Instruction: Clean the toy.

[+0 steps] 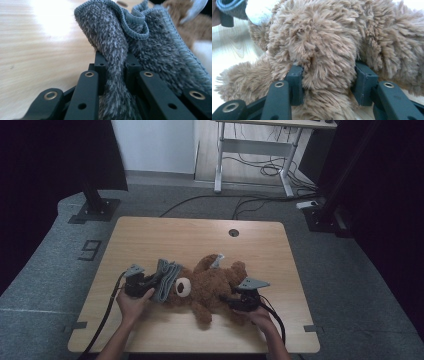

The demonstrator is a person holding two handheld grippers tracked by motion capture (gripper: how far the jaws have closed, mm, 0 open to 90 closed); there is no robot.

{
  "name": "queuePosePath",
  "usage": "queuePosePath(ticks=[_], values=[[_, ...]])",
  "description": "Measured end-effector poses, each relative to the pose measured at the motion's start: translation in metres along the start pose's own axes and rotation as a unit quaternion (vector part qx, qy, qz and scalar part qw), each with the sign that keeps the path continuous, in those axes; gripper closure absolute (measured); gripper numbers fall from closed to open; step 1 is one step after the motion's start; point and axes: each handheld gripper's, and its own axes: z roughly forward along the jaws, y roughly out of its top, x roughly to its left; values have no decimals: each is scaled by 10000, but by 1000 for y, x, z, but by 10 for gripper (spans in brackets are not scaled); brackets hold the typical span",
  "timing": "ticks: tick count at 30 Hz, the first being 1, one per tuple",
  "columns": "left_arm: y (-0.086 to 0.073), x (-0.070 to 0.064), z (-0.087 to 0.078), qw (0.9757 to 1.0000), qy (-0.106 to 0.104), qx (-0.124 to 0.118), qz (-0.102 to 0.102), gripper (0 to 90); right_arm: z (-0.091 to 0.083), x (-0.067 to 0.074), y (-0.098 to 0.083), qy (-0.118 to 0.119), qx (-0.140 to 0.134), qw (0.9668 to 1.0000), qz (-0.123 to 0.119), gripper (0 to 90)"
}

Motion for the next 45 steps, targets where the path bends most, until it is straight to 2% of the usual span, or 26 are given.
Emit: queuePosePath(ticks=[3, 5, 7, 9, 12, 16, 20, 23, 25, 27, 29, 33, 37, 39, 40, 45], values=[[-13, 5, 2, 9994, 53, 328, -42, 773, 0, 0, 0, -1, 2, 10000, 6, 510], [-20, 8, 5, 9985, 16, 543, -104, 773, 0, 0, 0, 2, 9, 10000, 9, 510], [-20, 9, 3, 9988, 1, 484, -122, 772, -1, 0, -1, 15, 10, 10000, 8, 510], [-10, 7, -3, 9995, -30, 293, -115, 773, -1, -1, -1, 19, 8, 10000, 14, 510], [15, -1, -13, 9999, -136, -34, -16, 773, -1, -2, -1, 26, -3, 10000, 37, 510], [46, -19, -13, 9987, -408, -264, 175, 771, -1, -1, -1, 7, 3, 10000, 0, 509], [68, -45, 3, 9970, -595, -249, 428, 770, -1, -1, -1, 3, 2, 10000, -7, 510], [79, -61, 20, 9963, -549, -87, 659, 766, -1, -1, -1, 12, -3, 10000, -3, 509], [83, -63, 33, 9963, -478, 94, 712, 765, -1, -1, -1, 11, -8, 10000, -1, 509], [81, -61, 44, 9963, -459, 309, 661, 766, -1, -1, -1, 9, -13, 10000, 1, 508], [73, -62, 52, 9952, -421, 531, 712, 768, -1, 0, -1, 6, -14, 10000, -13, 507], [61, -63, 48, 9949, -361, 479, 813, 776, -2, 3, 1, -9, 46, 9999, -118, 464], [47, -64, 40, 9951, -433, 354, 813, 784, -15, 9, 13, 11, 152, 9994, -319, 413], [40, -63, 36, 9956, -532, 228, 731, 786, -27, 10, 20, 6, -77, 9996, -278, 418], [37, -63, 34, 9957, -549, 187, 724, 786, -35, 10, 26, -72, -264, 9994, -200, 404], [24, -70, 25, 9951, -561, -11, 818, 789, -57, 3, 42, -510, -700, 9962, 17, 310]])
